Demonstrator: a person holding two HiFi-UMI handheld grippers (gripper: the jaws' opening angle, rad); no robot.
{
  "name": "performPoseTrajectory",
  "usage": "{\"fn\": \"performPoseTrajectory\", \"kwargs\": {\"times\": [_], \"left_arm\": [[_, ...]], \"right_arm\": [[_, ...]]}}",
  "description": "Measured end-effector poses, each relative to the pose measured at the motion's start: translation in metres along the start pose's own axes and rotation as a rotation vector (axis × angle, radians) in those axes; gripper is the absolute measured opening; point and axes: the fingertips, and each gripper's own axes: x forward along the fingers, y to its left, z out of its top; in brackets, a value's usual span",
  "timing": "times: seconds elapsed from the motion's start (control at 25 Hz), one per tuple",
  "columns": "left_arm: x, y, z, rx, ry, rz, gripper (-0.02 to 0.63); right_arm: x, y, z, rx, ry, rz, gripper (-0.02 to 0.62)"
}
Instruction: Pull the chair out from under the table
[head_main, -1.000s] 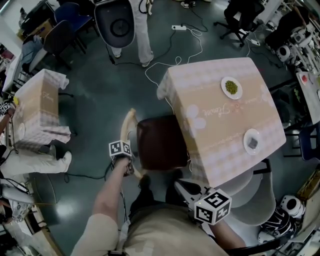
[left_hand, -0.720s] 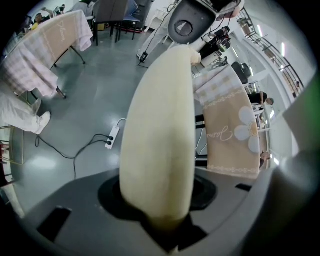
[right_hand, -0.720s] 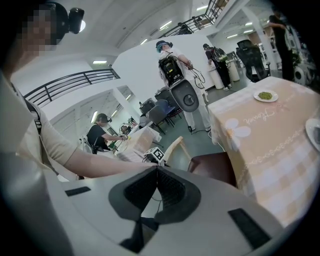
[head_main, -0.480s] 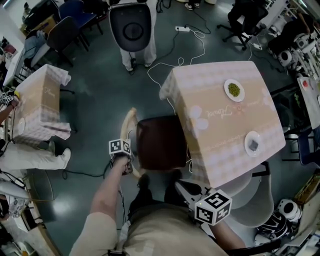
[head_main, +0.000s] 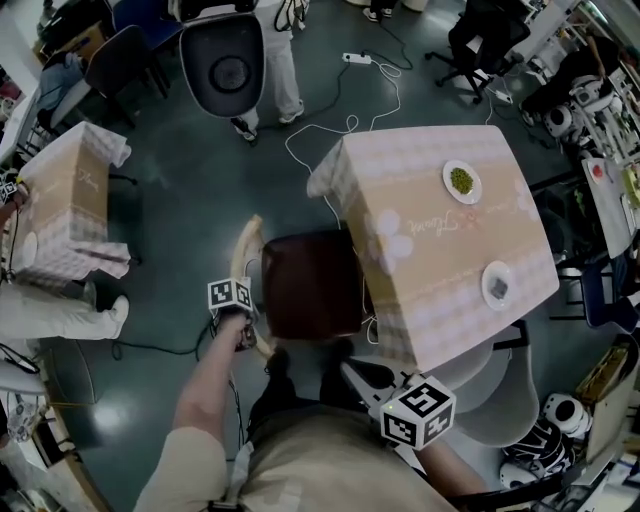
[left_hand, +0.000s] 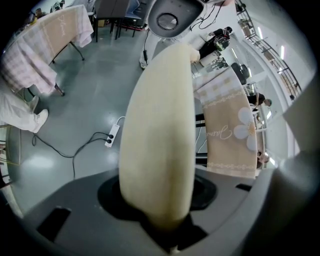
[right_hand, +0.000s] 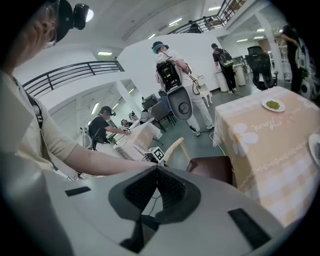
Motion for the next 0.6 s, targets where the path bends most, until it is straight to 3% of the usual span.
{"fn": "performPoseTrajectory", "kwargs": {"times": [0.6], "left_arm": [[-0.003, 0.005, 0.001, 0.022, 0.033, -0.006, 0.183]], "right_arm": [[0.015, 0.033, -0.002, 0.039, -0.066, -0.064, 0.009]]}}
